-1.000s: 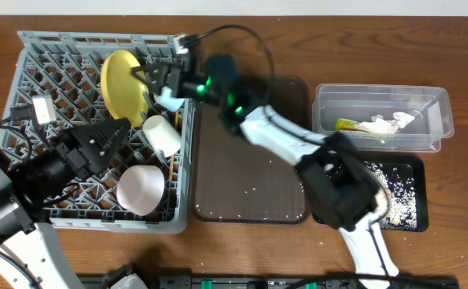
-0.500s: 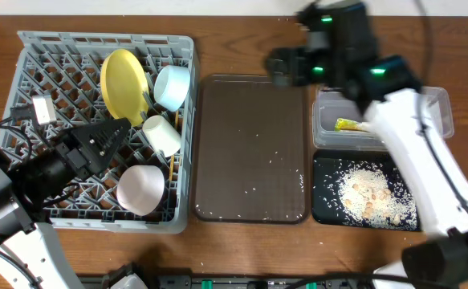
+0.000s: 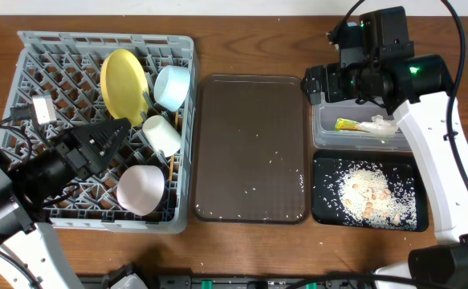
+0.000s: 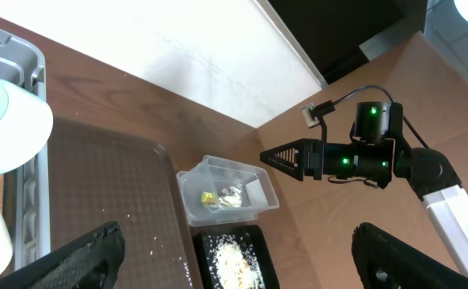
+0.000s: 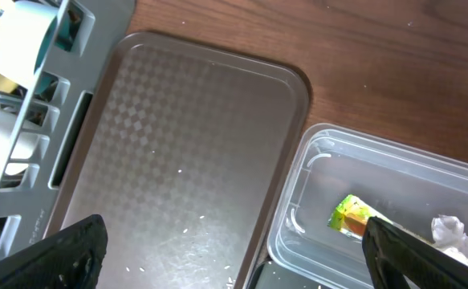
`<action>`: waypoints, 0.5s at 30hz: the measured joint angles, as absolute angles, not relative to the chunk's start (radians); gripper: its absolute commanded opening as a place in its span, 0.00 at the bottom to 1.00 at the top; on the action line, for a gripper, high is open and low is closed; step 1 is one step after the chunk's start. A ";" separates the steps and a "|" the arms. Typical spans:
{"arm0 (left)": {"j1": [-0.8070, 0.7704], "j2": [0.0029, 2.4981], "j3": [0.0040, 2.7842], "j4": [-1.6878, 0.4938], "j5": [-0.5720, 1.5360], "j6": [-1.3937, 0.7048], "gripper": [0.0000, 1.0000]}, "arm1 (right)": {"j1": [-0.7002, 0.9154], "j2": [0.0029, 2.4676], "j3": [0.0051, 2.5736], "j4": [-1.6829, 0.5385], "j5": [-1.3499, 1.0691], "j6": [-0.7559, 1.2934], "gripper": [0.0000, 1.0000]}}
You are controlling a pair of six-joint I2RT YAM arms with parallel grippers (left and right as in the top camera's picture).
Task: Sort waste into correct bins and load items into the dishwasher
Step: 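Open the right gripper and withdraw it up and to the right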
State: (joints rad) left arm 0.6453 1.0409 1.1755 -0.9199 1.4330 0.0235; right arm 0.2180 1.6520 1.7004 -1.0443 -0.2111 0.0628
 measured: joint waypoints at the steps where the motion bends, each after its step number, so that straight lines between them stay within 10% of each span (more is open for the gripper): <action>1: 0.645 1.041 1.176 -0.920 1.433 0.023 0.91 | 0.218 1.652 1.700 -1.045 -0.210 0.063 0.99; 15: 0.645 1.041 1.176 -0.920 1.433 0.023 0.92 | 0.210 1.608 1.696 -1.037 -0.110 -0.049 0.99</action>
State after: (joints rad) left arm 0.6453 1.0409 1.1755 -0.9199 1.4330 0.0235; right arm 0.2100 1.6085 1.6958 -1.0370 -0.1104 -0.0490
